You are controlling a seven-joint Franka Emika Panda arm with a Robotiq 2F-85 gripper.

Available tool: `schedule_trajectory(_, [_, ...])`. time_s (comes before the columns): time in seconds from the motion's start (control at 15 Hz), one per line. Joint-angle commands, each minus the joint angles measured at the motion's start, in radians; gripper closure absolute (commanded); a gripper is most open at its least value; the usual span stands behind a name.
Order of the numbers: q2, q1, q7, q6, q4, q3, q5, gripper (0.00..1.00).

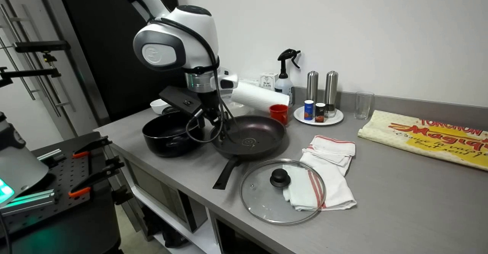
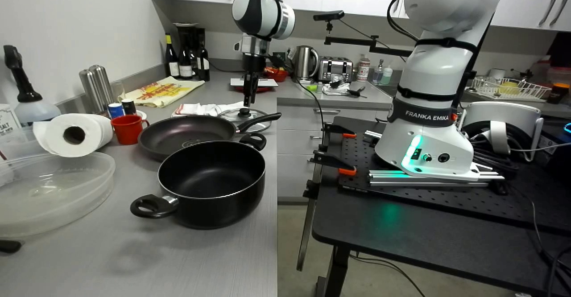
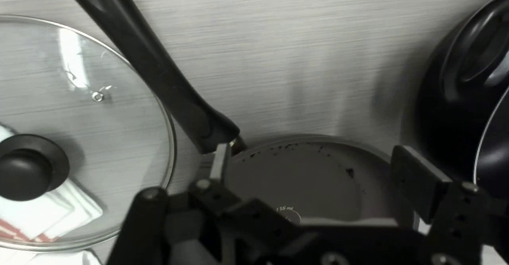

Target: Remove the lid on the pot

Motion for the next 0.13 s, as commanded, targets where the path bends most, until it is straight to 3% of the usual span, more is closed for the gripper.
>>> schedule_trajectory(0.0, [-0.011, 0.051, -0.03, -0.006, -0.005, -0.045, 0.037, 0.0])
schedule_trajectory(0.07, [-0.015, 0.052, -0.032, -0.007, -0.009, -0.046, 0.038, 0.0])
